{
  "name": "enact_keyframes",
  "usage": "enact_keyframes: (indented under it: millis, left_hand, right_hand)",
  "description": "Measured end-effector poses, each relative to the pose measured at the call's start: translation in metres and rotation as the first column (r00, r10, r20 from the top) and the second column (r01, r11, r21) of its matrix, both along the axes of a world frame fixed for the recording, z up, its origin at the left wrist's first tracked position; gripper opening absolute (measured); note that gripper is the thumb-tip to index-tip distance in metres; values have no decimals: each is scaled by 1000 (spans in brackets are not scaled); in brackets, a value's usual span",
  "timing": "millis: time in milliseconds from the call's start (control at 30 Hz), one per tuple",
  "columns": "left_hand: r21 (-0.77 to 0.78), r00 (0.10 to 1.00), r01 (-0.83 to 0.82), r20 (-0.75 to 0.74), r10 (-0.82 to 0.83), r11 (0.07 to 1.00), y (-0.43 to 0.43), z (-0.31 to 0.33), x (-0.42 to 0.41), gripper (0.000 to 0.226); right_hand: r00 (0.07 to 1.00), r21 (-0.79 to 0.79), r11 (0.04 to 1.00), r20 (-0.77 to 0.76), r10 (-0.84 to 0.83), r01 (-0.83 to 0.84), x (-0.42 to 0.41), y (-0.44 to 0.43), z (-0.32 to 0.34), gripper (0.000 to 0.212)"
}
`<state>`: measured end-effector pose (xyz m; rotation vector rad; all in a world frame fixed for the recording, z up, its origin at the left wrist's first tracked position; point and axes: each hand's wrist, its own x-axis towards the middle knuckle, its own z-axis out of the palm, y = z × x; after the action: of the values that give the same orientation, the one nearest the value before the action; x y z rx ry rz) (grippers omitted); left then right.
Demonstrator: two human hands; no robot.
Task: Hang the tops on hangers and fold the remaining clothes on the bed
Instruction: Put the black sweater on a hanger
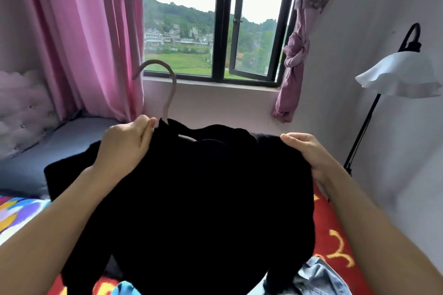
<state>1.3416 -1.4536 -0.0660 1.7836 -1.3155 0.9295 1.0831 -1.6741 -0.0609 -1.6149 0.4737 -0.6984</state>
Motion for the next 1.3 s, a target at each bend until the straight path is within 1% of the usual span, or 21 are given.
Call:
enact_keyframes:
  millis: [33,100,167,200,233,300,400,500,533,600,667,700,767,833,900,967,1033,1067,1200,1233,1300]
  left_hand:
    - [-2,1000,7,17,-7,1000,-2,-3,-5,42]
    - [-52,1000,-18,19,20,998,-8,-7,-17,40]
    - [-79,998,-64,7,64,995,-14,-9,-25,40]
    - [-79,996,-89,-3,89,993,-16,-11,-26,40]
    - [-72,993,-115,-17,114,991,-18,-13,-26,40]
    - [-55,988,-150,-44,148,987,-19,-18,-23,40]
    - [-50,989,-143,-51,141,988,-15,-22,-17,43]
    - [-10,982,-179,-55,179,984,1,-23,2,46]
    - [15,976,-202,-76,203,979,9,-26,10,48]
    - [50,956,-245,-151,250,968,23,-38,23,50]
    - [33,925,-242,-293,241,970,27,-50,25,44]
    - [17,907,-211,-369,202,977,27,-55,23,40]
    - [-27,883,-146,-455,118,989,25,-59,17,37]
    - [-35,883,-102,-464,74,994,23,-59,9,37]
    - [-20,907,-67,-418,53,998,20,-54,-2,37]
    - [1,954,-18,-300,17,1000,13,-49,-13,35]
    - [19,990,7,-140,-4,1000,7,-49,-19,37]
    - [24,997,5,-83,-3,1000,6,-48,-18,42]
    - [41,990,-96,106,91,995,21,-43,0,62]
    - [28,984,-133,126,129,991,29,-44,9,61]
    - [27,982,-176,69,174,984,43,-43,26,52]
  right_hand:
    - [999,-64,998,-42,-9,7,8,3,-4,20]
    - [982,-350,937,-180,-60,-7,27,14,-15,12]
    - [954,-622,782,-258,-151,-44,44,27,-34,12]
    - [942,-688,723,-277,-189,-57,48,34,-41,18]
    - [946,-701,711,-263,-190,-52,51,42,-45,26]
    - [956,-648,757,-266,-122,-84,51,62,-51,31]
    - [921,-745,664,-299,-250,-61,57,72,-56,43]
    - [924,-736,674,-212,-319,63,53,59,-42,53]
    - [911,-759,648,-225,-345,58,51,56,-36,54]
    - [879,-831,556,-268,-396,-3,50,55,-28,45]
    - [852,-885,463,-277,-444,-46,54,59,-28,40]
    - [844,-882,467,-299,-444,-67,57,61,-28,38]
    - [845,-809,573,-395,-360,-134,62,62,-27,32]
    - [861,-689,681,-479,-170,-248,65,63,-23,28]
    - [874,-544,763,-483,56,-349,74,77,-13,30]
    - [870,-488,776,-468,153,-399,89,92,-6,28]
    - [858,-523,737,-491,150,-428,103,104,-2,25]
    - [843,-518,728,-515,155,-450,107,107,-2,30]
    - [803,-406,764,-548,236,-501,101,97,5,33]
    - [804,-390,772,-540,249,-502,98,94,6,32]
    - [823,-388,793,-518,234,-470,94,89,9,31]
